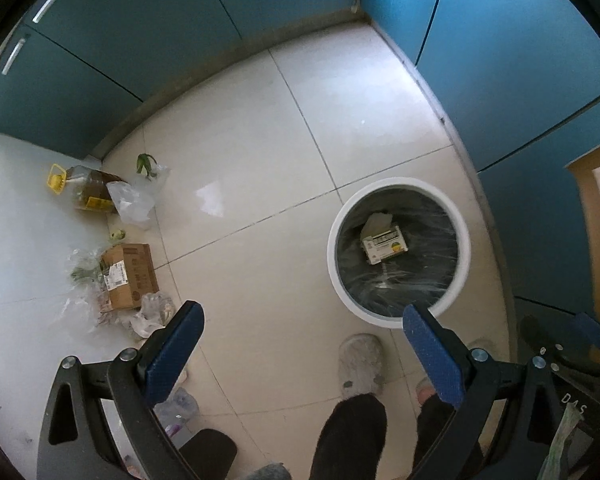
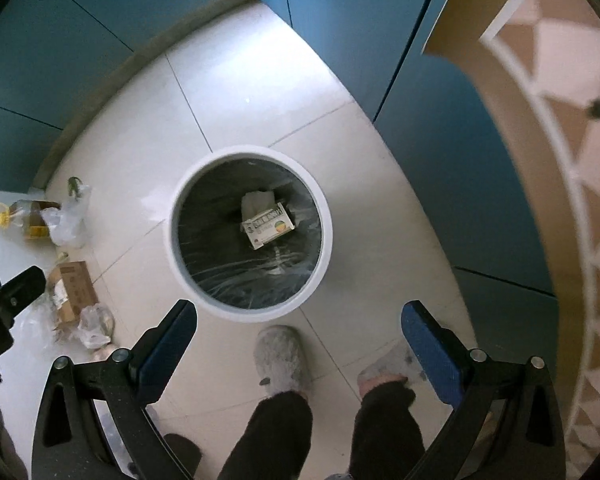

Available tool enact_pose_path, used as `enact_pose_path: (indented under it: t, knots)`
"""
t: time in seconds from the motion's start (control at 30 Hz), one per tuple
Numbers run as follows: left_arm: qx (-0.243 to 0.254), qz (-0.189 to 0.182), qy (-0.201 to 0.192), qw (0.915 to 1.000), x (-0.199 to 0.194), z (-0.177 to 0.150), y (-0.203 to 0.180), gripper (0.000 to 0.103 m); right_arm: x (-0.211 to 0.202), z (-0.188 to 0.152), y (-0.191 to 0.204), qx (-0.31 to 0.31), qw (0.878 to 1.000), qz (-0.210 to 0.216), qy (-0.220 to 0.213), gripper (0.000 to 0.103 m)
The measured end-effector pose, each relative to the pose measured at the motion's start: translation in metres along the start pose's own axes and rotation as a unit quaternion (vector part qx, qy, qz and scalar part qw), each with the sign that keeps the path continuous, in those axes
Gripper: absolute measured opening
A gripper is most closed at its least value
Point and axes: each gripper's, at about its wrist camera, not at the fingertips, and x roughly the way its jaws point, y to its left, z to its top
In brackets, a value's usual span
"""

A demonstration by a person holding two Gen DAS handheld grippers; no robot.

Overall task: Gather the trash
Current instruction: 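Raise both tools from the bin back toward the counter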

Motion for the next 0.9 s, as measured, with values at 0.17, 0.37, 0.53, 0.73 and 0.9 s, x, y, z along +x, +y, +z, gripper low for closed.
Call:
enact_pose_path:
  t: [0.17, 0.37, 0.53, 0.73, 0.9]
  knots:
    - [0.000, -0.014, -0.012, 0.9998, -0.055, -0.011, 0.007, 0.102, -0.073, -0.011, 0.001, -0.003, 1.000, 0.000, -0.023, 0.103]
    - [0.015, -0.028, -0.024, 0.9992, -0.119, -0.030, 0.011, 0.102, -0.159, -0.027, 0.000, -0.001, 0.999, 0.006, -0.038, 0.103]
    - [0.017, -0.037, -0.031, 0.9987, -0.168, -0.043, 0.019, 0.102, -0.223, -0.043, -0.002, 0.010, 0.999, 0.008, -0.049, 0.103]
    - [0.012, -0.042, -0.053, 0.9976, -0.222, -0.056, 0.031, 0.102, -0.294, -0.069, -0.004, 0.027, 0.997, 0.028, -0.062, 0.103]
    - [0.031, -0.041, -0.103, 0.9933, -0.271, -0.057, 0.015, 0.103, -0.338, -0.085, -0.016, 0.051, 0.993, 0.074, -0.080, 0.103]
